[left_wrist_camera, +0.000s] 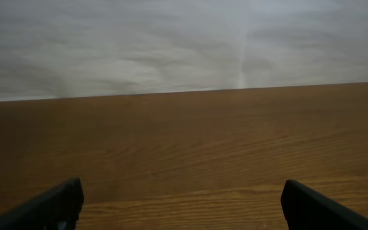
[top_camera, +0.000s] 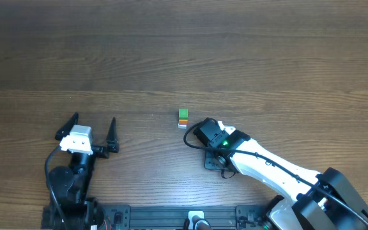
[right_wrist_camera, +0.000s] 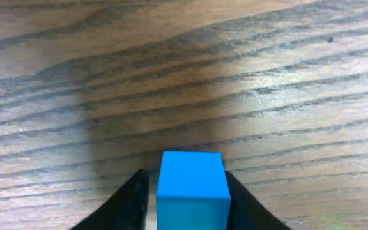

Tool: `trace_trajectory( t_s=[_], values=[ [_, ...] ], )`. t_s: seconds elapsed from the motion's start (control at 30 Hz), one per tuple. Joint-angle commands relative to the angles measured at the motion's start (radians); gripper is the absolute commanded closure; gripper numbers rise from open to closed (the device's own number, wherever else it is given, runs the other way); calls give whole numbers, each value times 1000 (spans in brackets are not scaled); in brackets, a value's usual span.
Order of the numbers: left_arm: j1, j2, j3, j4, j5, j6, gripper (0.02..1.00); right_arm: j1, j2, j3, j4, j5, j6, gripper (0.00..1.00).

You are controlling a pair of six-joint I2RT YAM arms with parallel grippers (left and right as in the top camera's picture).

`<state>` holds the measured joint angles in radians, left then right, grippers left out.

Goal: Stack Cubes

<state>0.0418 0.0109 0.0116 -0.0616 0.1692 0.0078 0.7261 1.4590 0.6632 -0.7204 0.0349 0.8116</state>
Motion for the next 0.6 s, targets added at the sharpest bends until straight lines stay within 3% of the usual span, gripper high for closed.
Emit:
trace_trajectory(
  t_s=[0.03,0.2,0.47,0.6],
  values=[
    [7,-5,-6,1,9,14,18,-5,5,-6,4,0,3,730],
    [7,-5,-6,1,9,14,18,-5,6,-6,13,0,3,776],
    [7,-5,-6,1,9,14,18,-5,5,73,-42,21,-29,985],
    [7,-5,-6,1,9,14,20,-5,5,206,-158,58,-51,989]
  ],
)
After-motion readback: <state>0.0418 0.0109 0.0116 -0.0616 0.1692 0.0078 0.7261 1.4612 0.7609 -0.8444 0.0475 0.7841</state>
